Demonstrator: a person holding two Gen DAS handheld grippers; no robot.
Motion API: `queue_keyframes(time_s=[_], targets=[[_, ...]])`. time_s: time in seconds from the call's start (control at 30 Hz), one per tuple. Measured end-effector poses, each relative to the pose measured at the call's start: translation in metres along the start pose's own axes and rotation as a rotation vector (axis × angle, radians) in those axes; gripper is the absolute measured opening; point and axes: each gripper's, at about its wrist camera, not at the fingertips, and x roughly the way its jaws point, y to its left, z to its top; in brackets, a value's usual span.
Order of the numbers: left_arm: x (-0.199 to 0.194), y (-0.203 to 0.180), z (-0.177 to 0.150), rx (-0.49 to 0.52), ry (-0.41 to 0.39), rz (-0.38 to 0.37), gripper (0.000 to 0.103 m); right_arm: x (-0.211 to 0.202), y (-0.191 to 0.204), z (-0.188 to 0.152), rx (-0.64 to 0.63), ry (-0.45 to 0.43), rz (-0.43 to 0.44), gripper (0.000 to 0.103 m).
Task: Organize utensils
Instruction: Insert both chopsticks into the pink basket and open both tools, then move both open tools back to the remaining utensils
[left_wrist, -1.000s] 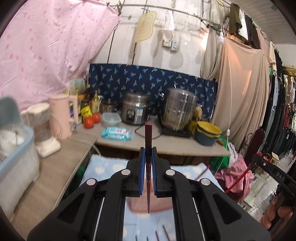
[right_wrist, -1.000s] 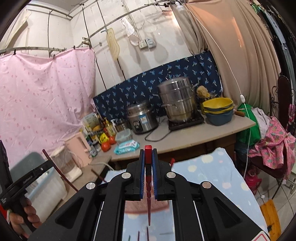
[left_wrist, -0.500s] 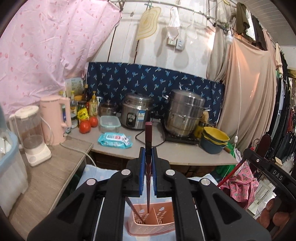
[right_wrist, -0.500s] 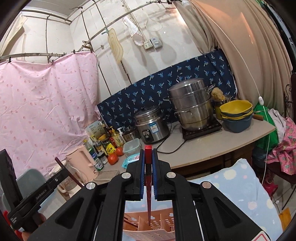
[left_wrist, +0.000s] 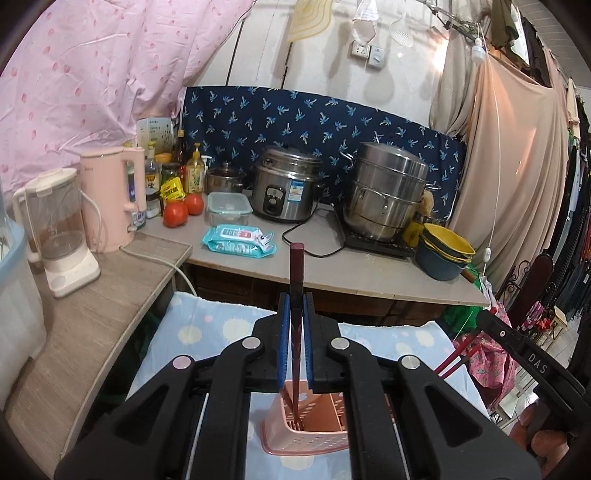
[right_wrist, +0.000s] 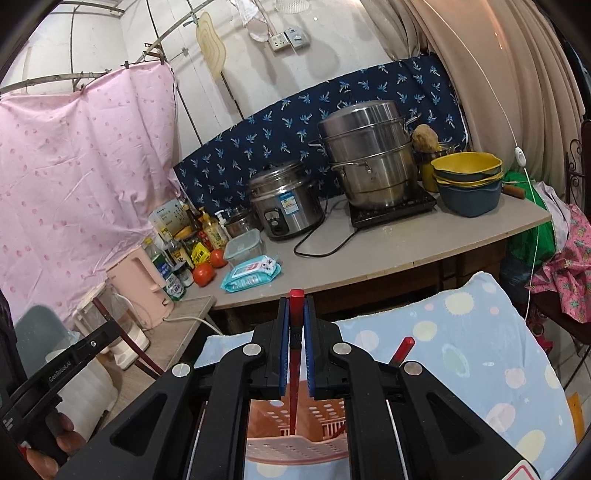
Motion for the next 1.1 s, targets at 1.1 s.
queue_keyframes(time_s=[1.1], targets=[[-0.070,0.001,-0.058,0.006,0.034,0.038,0.037,-0.074,-0.016,-0.068,-0.029,0.055,-0.055,0.030]])
